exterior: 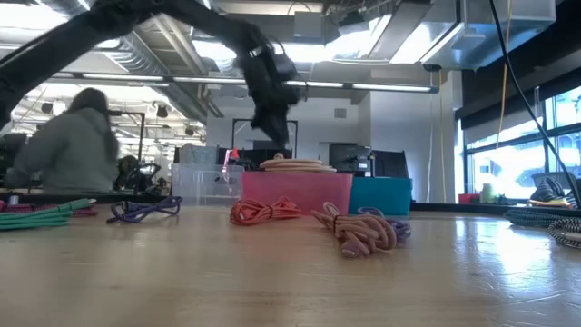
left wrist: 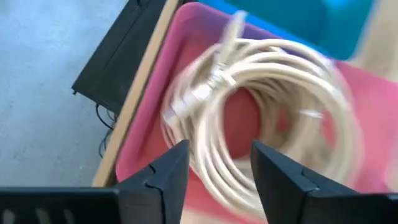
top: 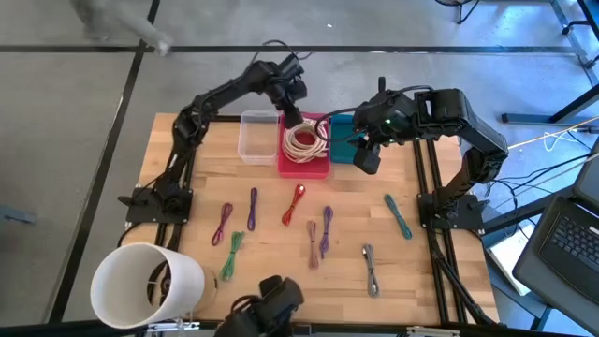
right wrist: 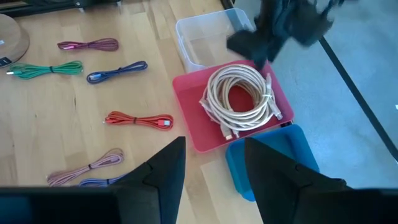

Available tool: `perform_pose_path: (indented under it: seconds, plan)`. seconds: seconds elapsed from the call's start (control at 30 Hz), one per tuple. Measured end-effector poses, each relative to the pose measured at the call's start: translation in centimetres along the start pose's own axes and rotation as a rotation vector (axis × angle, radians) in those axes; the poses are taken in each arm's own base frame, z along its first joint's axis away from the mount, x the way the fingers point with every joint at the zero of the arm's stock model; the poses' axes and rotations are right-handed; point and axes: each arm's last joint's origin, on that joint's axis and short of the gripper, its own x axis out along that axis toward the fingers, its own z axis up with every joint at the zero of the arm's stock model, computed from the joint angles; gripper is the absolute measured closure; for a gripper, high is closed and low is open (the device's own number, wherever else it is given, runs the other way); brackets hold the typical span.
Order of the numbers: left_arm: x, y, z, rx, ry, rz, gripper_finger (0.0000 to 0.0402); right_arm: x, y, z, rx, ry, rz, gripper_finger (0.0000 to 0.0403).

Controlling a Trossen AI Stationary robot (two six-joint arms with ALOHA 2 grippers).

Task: Pick & Place USB Port
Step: Put the pink charger cable into the transparent bin

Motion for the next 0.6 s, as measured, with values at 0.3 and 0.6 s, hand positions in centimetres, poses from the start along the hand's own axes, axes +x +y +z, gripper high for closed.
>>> perform_pose_path:
  seconds: [0.3,0.6]
  plan:
    - [-13.8,-5.6,-3.5,0.026,-0.020,0.001,0.0243,-0.5,-0.2,-0.2,-0.001,-0.012,0.002,0.0237]
    - [-25.3,-12.5,-11.9,-0.145,-0.139,-0.046,0.0258,-0.5,-0.2,-0.2,-0.021,-0.013,0.001,0.0237]
